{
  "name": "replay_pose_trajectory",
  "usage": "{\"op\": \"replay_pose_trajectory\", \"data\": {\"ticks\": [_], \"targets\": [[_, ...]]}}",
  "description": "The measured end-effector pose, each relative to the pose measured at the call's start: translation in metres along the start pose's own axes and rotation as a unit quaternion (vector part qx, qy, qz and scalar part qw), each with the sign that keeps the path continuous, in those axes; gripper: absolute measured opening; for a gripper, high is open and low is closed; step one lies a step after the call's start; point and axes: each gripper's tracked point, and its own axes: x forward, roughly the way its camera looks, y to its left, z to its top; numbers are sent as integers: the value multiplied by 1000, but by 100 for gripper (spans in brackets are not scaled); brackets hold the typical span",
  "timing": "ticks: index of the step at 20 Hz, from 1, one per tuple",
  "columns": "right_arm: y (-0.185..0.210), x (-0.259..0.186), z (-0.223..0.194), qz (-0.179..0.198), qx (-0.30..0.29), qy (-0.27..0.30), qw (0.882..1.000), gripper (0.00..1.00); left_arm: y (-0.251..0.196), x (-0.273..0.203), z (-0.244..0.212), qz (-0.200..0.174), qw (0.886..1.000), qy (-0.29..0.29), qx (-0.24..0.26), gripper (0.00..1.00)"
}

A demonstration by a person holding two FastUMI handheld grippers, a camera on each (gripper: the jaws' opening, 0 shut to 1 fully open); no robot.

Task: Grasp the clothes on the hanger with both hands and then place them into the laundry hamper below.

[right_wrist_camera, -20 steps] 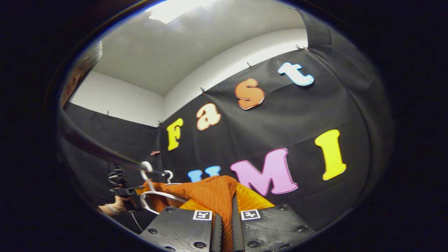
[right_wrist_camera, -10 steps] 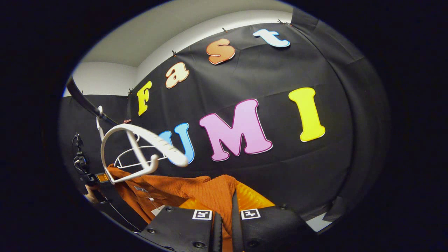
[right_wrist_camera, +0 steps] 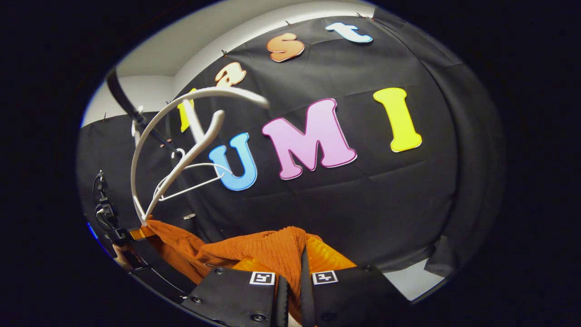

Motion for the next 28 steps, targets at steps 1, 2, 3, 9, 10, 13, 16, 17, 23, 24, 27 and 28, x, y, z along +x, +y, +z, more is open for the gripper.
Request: {"op": "replay_pose_trajectory", "data": {"ticks": [1,2,3,9,10,13,16,17,23,24,27,28], "targets": [[11,-1,-9,11,2,10,1000,16,-6,-6,-10,-7,1000,6,-20,6],[22,-3,-20,24,5,21,999,16,-12,-11,-20,-13,999,16,-37,6],[31,-3,-31,34,10,34,999,16,-20,-16,-33,-16,998,29,-46,6],[83,-10,-82,87,25,95,991,16,-69,-39,-84,-57,992,96,-56,6],[87,-10,-94,91,28,107,990,15,-79,-38,-91,-64,991,102,-51,6],[98,-4,-122,95,49,144,984,16,-108,-33,-107,-94,986,132,-45,6],[116,-2,-143,96,52,178,978,15,-127,-20,-126,-112,979,166,-40,6],[121,0,-151,91,46,191,976,15,-130,-17,-131,-114,977,175,-36,6],[122,3,-192,60,23,258,964,15,-123,-8,-164,-97,966,238,-41,7],[124,2,-195,59,28,263,963,16,-121,-6,-167,-94,964,243,-48,7],[126,0,-203,50,22,273,960,15,-109,-9,-176,-92,961,256,-47,7],[127,0,-206,47,16,278,959,16,-107,-11,-180,-92,960,262,-43,7]]}}
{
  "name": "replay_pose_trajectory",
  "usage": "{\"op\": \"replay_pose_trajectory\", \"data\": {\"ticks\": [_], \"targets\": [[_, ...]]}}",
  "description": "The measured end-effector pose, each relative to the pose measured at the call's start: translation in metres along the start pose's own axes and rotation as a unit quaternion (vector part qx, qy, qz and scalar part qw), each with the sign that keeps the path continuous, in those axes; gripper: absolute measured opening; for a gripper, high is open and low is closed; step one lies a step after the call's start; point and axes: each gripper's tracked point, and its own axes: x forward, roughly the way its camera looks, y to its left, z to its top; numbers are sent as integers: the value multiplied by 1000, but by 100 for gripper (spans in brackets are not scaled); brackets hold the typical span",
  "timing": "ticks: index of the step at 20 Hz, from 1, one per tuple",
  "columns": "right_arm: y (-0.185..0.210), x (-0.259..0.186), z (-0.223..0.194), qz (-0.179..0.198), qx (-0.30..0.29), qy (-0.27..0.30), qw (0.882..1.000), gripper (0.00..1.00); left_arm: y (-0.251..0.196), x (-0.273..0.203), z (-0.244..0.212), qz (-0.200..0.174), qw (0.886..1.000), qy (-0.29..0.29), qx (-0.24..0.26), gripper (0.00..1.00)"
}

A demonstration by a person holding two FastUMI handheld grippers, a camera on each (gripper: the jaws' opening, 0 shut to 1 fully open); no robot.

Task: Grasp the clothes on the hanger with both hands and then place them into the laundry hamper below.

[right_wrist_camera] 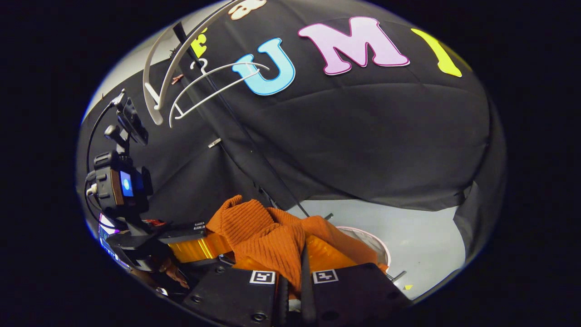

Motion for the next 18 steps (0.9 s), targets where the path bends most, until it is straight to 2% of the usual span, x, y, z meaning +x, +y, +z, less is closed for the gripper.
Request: {"op": "replay_pose_trajectory", "data": {"ticks": [5,6,8,10,11,12,16,17,18], "targets": [[-5,8,-8,-36,-38,27,998,16,4,7,-7,12,1000,26,4,8],[-16,10,-15,-60,-57,34,996,10,15,6,-11,33,999,35,12,5],[-42,3,-22,-107,-107,53,987,41,46,4,-26,84,994,59,37,52],[-54,-5,-26,-119,-121,63,984,72,50,-2,-37,83,994,69,33,99],[-48,-11,-22,-109,-109,58,986,87,44,-5,-36,71,995,64,20,96],[-45,-8,-21,-104,-96,53,988,96,41,-6,-32,63,996,57,8,96],[-47,-11,-11,-105,-94,39,989,99,41,-15,-23,66,997,36,-1,92],[-44,-12,-10,-100,-94,35,990,99,40,-17,-22,67,997,33,0,96],[-40,-12,-7,-96,-96,32,990,99,40,-19,-23,67,997,32,3,95]]}}
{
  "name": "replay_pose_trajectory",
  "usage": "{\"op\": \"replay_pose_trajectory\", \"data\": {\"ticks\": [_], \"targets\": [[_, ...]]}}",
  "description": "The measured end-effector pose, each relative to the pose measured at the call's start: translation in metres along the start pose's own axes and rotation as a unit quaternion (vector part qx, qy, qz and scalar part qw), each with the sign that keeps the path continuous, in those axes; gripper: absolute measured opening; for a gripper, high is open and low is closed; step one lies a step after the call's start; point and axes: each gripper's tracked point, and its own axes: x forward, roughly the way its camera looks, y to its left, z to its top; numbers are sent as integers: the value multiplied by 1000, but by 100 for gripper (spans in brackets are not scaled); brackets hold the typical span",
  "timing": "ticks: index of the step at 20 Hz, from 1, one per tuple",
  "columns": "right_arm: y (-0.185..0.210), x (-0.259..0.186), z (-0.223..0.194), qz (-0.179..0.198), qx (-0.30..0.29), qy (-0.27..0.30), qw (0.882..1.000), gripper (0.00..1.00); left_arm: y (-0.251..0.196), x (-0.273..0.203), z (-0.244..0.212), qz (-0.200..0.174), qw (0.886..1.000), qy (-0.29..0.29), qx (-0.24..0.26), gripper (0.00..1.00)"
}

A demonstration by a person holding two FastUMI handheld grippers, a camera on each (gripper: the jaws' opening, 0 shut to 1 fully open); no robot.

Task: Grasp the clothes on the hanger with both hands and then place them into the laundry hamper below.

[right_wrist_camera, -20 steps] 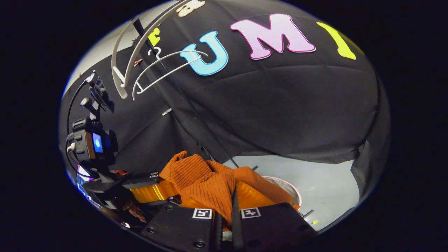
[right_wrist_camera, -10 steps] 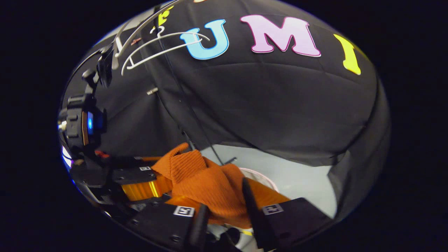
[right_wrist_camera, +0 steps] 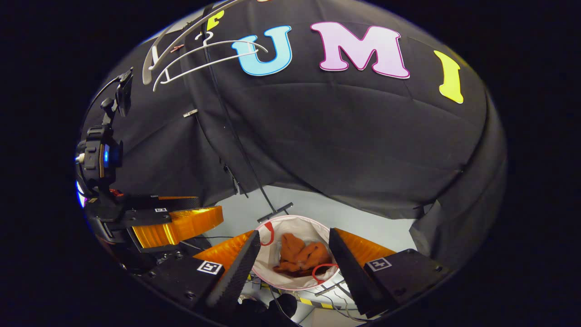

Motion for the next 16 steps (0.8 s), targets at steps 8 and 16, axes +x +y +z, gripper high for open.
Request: {"op": "replay_pose_trajectory", "data": {"ticks": [8,16], "targets": [[36,-23,8,24,-9,-32,999,99,15,-45,4,14,998,-45,33,95],[117,-94,27,26,-33,-114,993,99,27,-154,25,-14,987,-146,66,95]]}}
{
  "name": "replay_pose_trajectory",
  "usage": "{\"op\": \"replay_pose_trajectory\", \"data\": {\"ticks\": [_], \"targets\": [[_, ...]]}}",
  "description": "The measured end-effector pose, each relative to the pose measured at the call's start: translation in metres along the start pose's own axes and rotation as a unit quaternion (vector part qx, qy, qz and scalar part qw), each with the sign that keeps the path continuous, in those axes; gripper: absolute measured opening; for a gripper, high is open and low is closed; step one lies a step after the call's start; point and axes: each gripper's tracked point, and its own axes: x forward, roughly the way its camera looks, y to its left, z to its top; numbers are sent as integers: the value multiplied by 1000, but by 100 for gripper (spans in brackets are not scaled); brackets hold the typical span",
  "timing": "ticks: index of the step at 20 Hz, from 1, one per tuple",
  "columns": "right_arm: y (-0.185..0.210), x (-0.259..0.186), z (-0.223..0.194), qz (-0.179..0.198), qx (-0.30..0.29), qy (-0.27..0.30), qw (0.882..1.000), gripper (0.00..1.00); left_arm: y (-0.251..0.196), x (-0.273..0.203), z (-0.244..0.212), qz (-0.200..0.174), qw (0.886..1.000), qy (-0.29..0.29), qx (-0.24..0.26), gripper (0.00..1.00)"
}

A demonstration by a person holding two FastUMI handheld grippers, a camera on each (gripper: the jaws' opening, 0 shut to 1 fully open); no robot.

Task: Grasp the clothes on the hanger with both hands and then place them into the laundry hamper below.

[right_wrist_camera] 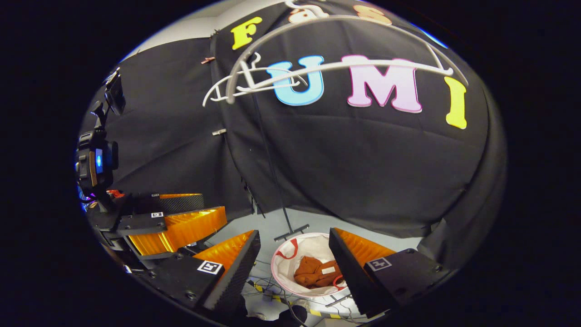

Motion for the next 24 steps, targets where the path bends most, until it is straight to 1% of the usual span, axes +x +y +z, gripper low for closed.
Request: {"op": "replay_pose_trajectory", "data": {"ticks": [2,4,5,6,8,9,10,11,12,13,14,15,16,17,18,19,20,21,22,24], "targets": [[19,-24,20,-12,-3,-43,999,99,7,-35,11,-13,999,-27,11,95],[40,-54,34,-18,18,-78,997,99,13,-71,24,-26,998,-60,23,95],[51,-69,38,-21,28,-94,995,99,15,-89,30,-32,996,-77,26,99],[60,-85,42,-28,32,-112,993,98,15,-106,35,-40,995,-92,27,95],[70,-117,48,-55,32,-146,987,98,11,-134,41,-64,991,-114,32,95],[77,-133,53,-62,35,-165,984,98,12,-151,46,-73,989,-125,37,92],[87,-153,57,-65,44,-187,979,98,13,-168,51,-78,986,-139,41,95],[96,-170,64,-68,52,-212,973,99,15,-185,57,-81,984,-155,43,92],[103,-192,73,-72,57,-243,966,100,15,-203,63,-83,980,-173,45,92],[110,-214,81,-77,57,-273,957,98,15,-222,70,-81,976,-196,46,92],[118,-232,86,-82,55,-298,950,95,18,-240,79,-76,971,-220,47,92],[126,-247,90,-88,50,-319,942,98,18,-255,85,-72,966,-243,48,92],[131,-266,94,-98,41,-343,933,98,17,-271,92,-71,960,-266,49,95],[133,-284,99,-113,30,-364,924,98,15,-286,99,-72,954,-287,49,92],[135,-295,101,-127,20,-376,918,98,13,-299,107,-72,948,-305,48,98],[138,-301,101,-136,13,-383,914,99,11,-311,112,-72,943,-321,48,92],[143,-309,105,-139,8,-392,909,100,7,-323,120,-74,936,-340,50,98],[148,-318,109,-142,7,-404,904,98,1,-333,126,-79,930,-355,53,95],[153,-327,116,-142,6,-416,898,100,-4,-341,129,-85,925,-367,56,95],[156,-341,122,-150,-3,-431,890,100,-10,-351,132,-89,920,-377,59,97]]}}
